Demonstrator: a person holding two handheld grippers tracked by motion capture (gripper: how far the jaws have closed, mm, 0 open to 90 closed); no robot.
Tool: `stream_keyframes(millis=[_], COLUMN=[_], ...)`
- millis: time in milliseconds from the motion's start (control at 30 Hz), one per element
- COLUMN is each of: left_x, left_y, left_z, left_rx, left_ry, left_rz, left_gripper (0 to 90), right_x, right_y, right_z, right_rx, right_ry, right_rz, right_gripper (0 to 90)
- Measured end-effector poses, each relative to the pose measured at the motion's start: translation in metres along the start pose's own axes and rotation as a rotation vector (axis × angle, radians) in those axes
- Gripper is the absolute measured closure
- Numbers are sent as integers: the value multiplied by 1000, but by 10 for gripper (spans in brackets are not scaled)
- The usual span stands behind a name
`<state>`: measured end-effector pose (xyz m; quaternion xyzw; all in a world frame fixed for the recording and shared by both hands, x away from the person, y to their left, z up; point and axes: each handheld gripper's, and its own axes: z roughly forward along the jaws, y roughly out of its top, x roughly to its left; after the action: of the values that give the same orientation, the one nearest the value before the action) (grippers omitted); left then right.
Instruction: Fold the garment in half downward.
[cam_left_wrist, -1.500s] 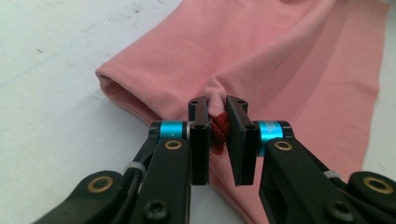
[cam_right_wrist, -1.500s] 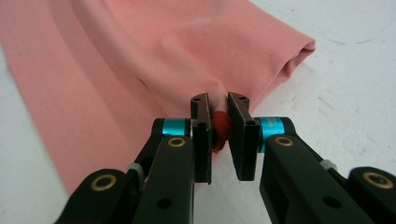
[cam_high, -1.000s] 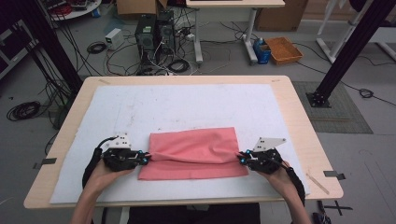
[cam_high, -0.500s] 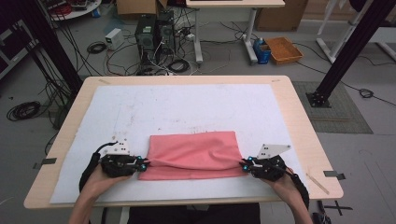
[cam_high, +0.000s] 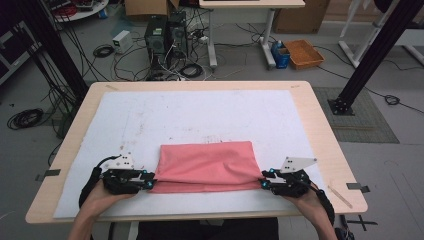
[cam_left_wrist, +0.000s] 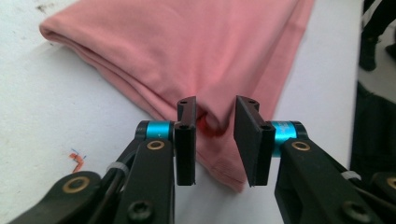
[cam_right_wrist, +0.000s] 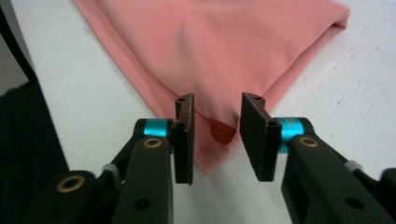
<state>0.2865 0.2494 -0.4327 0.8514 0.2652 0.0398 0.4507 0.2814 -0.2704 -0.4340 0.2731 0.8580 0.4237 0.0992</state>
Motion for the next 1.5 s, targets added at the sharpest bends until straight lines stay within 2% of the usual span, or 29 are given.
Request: stream_keyframes(millis=[100, 167, 233, 300, 400, 433, 567, 600, 667, 733, 867, 967, 1033, 1100, 1233, 1267, 1367, 1500], left_x=[-3, -5, -6, -9, -11, -10, -7, -8, -9, -10, -14, -21, -23, -22, -19, -19, -20, -19], left_y=[4, 7, 9, 10, 7, 6, 5, 5, 5, 4, 3, 6, 7, 5, -1, -2, -5, -8], left_z=[-9, -11, -5, 6, 20, 23, 24, 22, 19, 18, 13, 8, 8, 10, 15, 15, 15, 11], left_rx=[-41, -73, -58, -24, 8, 17, 24, 21, 25, 30, 11, 0, 29, 49, 57, 59, 61, 38], left_ry=[5, 2, 5, -18, -19, -17, 6, 6, 0, -9, -7, -15, 2, -1, -11, -14, -17, -18], left_rz=[3, -3, 9, 31, 33, 35, 41, 41, 46, 47, 47, 69, 84, 76, 49, 54, 45, 37], left_gripper=[624, 620, 620, 620, 619, 630, 844, 862, 869, 872, 872, 873, 872, 872, 872, 871, 867, 828], right_x=[2, 5, 7, 10, 15, 16, 14, 14, 14, 13, 15, 15, 15, 15, 13, 12, 13, 13], right_y=[3, 6, 8, 10, 9, 8, 5, 5, 4, 3, 1, 1, 1, -1, -5, -6, -5, -5], right_z=[-6, -7, -4, 3, 13, 15, 21, 19, 16, 15, 11, 6, 6, 8, 10, 10, 9, 5], right_rx=[-33, -47, -44, -19, 23, 33, 61, 59, 48, 46, 29, 12, 37, 61, 56, 53, 68, 52], right_ry=[-2, -5, -6, -1, -2, -4, -18, -18, -15, -13, -18, -2, 4, 23, 29, 32, 46, 55], right_rz=[-3, -8, -16, -36, -70, -77, -90, -89, -86, -82, -71, -60, -63, -65, -44, -40, -40, -32], right_gripper=[650, 650, 650, 650, 658, 684, 845, 876, 884, 887, 891, 891, 891, 891, 888, 883, 838, 746])
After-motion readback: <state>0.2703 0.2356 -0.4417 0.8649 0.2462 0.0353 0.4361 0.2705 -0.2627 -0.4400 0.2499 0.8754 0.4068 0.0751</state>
